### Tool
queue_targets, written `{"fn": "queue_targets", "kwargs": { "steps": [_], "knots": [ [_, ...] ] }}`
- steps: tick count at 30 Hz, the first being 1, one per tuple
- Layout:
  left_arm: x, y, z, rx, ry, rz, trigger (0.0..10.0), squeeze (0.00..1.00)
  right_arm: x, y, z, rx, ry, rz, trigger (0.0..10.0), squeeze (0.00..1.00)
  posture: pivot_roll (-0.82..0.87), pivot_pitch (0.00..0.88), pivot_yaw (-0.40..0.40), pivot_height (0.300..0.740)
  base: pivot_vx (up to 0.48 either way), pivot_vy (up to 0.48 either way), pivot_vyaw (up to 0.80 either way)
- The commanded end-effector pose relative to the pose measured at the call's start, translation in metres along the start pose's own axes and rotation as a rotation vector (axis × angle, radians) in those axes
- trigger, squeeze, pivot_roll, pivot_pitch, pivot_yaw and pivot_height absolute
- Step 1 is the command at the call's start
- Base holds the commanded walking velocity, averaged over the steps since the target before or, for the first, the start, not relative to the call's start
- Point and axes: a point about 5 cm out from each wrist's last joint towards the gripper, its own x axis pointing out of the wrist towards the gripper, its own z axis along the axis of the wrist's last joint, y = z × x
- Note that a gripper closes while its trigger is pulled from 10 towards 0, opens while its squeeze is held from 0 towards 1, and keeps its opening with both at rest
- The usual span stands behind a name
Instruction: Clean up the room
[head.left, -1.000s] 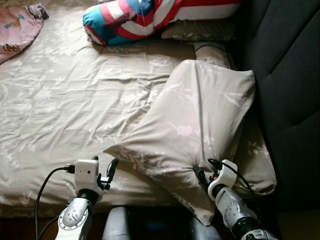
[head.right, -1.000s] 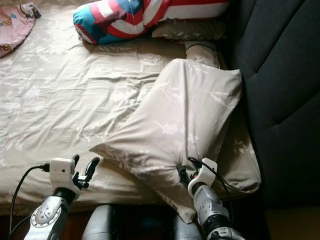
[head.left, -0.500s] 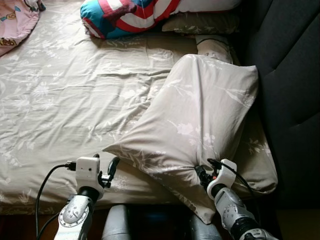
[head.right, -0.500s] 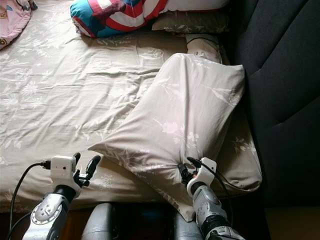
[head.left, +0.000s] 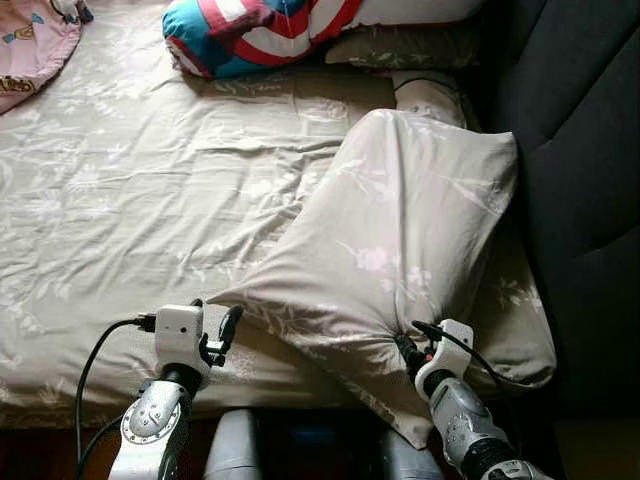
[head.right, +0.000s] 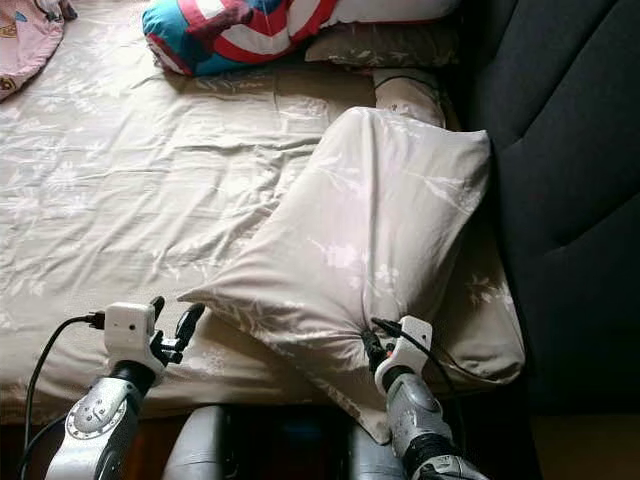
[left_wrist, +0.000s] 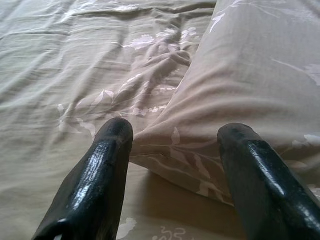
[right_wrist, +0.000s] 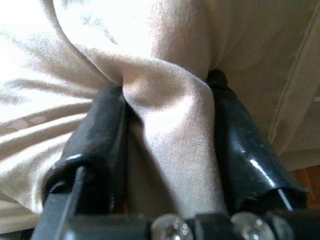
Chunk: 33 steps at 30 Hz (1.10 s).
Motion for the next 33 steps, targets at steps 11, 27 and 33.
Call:
{"fn": "queue_targets", "kwargs": {
  "steps": [11, 27, 33],
  "knots": [
    [0.006, -0.001, -0.010, -0.007, 0.037, -0.003, 10.0, 0.00, -0.009, -0.026, -0.016, 0.003, 0.064, -0.117, 0.0, 0.00, 0.08, 0.258, -0.015, 0.660, 0.000, 0.000, 0.00],
    [0.013, -0.002, -0.012, -0.011, 0.027, 0.003, 10.0, 0.00, -0.018, -0.066, 0.019, -0.056, -0.090, -0.301, 0.0, 0.00, 0.03, 0.224, -0.022, 0.660, 0.000, 0.000, 0.00],
    [0.015, -0.001, -0.011, -0.011, 0.019, 0.008, 10.0, 0.00, -0.029, -0.091, 0.045, -0.143, -0.192, -0.461, 0.0, 0.00, 0.03, 0.221, -0.027, 0.660, 0.000, 0.000, 0.00]
  ]
}}
